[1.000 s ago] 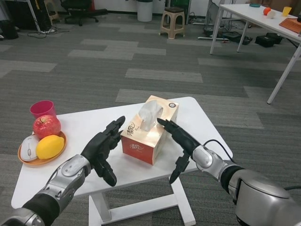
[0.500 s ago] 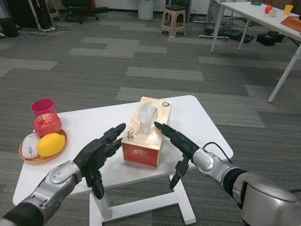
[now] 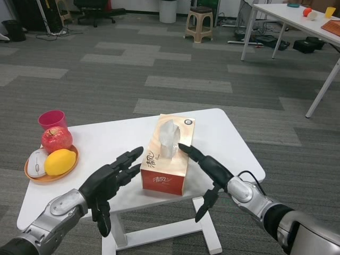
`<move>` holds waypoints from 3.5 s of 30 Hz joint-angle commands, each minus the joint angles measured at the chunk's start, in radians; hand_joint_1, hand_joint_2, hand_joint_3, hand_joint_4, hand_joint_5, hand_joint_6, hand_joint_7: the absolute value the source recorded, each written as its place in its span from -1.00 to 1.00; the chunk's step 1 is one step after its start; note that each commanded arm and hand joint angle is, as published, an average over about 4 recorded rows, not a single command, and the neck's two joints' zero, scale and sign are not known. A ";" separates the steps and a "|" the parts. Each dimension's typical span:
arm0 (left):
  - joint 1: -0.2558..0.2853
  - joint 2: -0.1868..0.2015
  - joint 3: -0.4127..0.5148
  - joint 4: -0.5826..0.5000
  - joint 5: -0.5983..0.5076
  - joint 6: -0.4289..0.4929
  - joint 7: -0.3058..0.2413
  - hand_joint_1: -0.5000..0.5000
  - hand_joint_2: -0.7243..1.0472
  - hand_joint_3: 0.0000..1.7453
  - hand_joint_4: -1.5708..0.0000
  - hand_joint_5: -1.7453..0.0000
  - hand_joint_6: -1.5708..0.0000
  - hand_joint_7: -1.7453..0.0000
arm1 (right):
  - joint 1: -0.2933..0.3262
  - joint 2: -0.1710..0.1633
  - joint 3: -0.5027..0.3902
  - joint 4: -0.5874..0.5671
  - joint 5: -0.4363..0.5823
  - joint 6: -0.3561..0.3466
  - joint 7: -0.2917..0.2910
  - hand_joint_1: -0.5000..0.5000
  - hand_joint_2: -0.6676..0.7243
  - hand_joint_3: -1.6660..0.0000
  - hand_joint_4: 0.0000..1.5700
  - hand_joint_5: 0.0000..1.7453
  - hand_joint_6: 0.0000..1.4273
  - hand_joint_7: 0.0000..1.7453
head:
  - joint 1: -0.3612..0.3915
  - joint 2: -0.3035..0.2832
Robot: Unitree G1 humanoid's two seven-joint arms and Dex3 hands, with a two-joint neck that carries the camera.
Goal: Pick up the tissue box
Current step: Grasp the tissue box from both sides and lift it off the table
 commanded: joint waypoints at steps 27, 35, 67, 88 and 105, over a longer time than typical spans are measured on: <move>-0.240 -0.223 0.156 0.387 0.049 -0.042 0.130 1.00 -0.80 -1.00 1.00 0.76 1.00 1.00 | -0.111 0.147 -0.109 0.298 0.002 -0.003 -0.088 -0.92 0.16 0.90 -1.00 -1.00 -1.00 -0.84 | 0.000 0.013; -0.307 -0.232 0.046 0.441 0.050 -0.040 0.153 1.00 -0.80 -1.00 1.00 0.76 1.00 1.00 | -0.154 0.173 -0.026 0.341 0.001 0.000 -0.129 -0.92 0.18 0.90 -1.00 -1.00 -1.00 -0.84 | -0.007 0.008; -0.109 -0.183 0.021 0.222 0.024 -0.035 0.120 1.00 -0.80 -1.00 1.00 0.65 1.00 1.00 | -0.178 0.139 0.260 0.169 0.002 0.002 -0.121 -0.92 0.27 0.90 -1.00 -1.00 -1.00 -0.84 | -0.001 -0.008; 0.037 -0.133 0.094 0.036 0.032 0.026 0.120 1.00 -0.80 -1.00 1.00 0.65 1.00 1.00 | -0.166 0.120 0.181 0.142 0.003 0.000 -0.095 -0.85 0.18 0.90 -1.00 -1.00 -1.00 -0.84 | 0.008 -0.003; 0.034 -0.189 0.255 0.061 0.055 0.014 0.125 1.00 -0.80 -1.00 1.00 0.65 1.00 1.00 | -0.130 0.112 0.038 0.136 0.002 -0.001 -0.085 -0.92 0.18 0.90 -1.00 -1.00 -1.00 -0.84 | 0.015 -0.008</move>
